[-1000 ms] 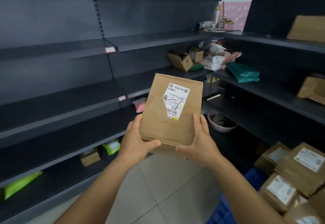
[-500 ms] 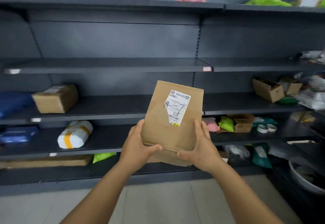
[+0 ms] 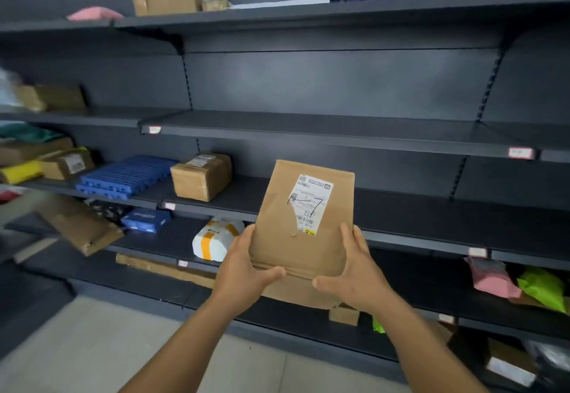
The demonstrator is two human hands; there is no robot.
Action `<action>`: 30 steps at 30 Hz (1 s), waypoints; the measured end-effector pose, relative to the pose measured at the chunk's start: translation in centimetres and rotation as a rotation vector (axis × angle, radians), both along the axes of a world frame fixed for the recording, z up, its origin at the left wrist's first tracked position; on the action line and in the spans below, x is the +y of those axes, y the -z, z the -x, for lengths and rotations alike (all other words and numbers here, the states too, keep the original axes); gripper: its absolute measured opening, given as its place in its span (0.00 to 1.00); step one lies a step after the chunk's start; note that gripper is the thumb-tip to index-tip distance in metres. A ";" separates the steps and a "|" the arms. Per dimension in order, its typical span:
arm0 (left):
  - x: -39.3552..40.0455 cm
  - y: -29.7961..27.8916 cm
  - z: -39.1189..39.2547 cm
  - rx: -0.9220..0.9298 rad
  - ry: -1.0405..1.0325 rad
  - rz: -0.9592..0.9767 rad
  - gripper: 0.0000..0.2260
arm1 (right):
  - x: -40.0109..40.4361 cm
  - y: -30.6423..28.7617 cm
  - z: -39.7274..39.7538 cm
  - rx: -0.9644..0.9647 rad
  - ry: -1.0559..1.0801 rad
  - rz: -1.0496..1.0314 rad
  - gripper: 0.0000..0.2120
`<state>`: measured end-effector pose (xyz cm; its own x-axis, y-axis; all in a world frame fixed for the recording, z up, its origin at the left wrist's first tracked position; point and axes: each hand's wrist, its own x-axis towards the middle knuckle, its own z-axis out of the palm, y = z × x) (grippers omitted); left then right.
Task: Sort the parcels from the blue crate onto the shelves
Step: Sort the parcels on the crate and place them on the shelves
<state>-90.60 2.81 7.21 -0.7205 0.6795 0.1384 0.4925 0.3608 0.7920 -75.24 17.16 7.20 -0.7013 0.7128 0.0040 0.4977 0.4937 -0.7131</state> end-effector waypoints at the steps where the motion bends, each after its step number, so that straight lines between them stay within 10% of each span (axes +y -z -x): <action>1: 0.8 0.0 1.1 -0.004 -0.016 0.007 0.45 | 1.0 0.1 1.4 0.001 -0.016 0.006 0.56; 10: 6.6 0.3 10.8 -0.045 -0.144 0.099 0.42 | 8.0 0.7 12.9 0.019 -0.190 0.056 0.40; 30: 18.4 4.7 38.2 0.009 0.068 0.228 0.32 | 16.9 5.5 38.1 -0.078 -0.011 0.115 0.39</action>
<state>-128.76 21.18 2.50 -0.6712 0.7411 -0.0183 0.5283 0.4954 0.6895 -113.33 34.05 1.70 -0.7042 0.6977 -0.1319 0.5487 0.4168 -0.7247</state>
